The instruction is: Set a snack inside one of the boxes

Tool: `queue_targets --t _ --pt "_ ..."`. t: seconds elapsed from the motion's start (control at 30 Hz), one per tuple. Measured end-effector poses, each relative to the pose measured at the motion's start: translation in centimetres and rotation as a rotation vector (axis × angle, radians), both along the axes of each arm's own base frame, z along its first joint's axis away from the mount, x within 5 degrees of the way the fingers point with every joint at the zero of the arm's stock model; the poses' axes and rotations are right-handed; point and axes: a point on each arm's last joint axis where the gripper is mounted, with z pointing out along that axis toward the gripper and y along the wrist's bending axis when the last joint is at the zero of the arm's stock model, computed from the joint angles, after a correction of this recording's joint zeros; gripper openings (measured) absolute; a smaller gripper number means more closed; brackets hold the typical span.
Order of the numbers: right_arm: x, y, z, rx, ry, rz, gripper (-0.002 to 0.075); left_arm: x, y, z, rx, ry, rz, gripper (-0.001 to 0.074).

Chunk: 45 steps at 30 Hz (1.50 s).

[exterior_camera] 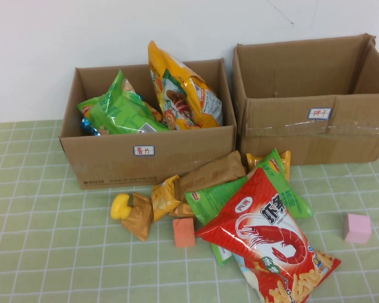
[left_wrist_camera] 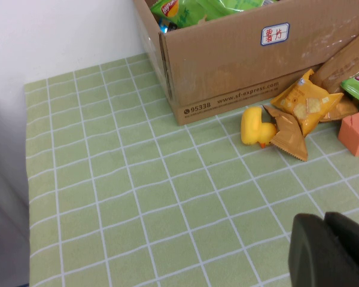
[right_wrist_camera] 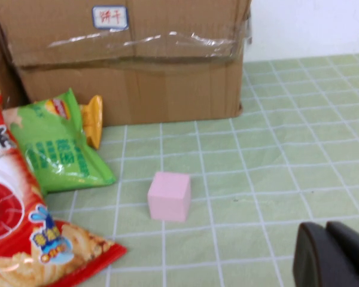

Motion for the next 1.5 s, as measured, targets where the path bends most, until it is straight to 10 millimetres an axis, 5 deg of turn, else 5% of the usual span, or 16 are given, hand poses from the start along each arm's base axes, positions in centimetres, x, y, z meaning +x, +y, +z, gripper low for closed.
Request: queue_targets --t 0.7,0.93,1.5 --pt "-0.19 -0.22 -0.36 -0.001 0.062 -0.006 -0.0002 0.00 0.00 0.00 0.000 0.000 0.000 -0.0002" --pt "-0.20 -0.24 -0.38 -0.210 0.063 0.058 -0.0002 0.00 0.00 0.00 0.000 0.000 0.000 -0.0002" --pt "-0.20 -0.24 -0.38 -0.046 0.064 0.006 -0.0002 0.00 0.00 0.00 0.001 0.000 0.000 -0.0002"
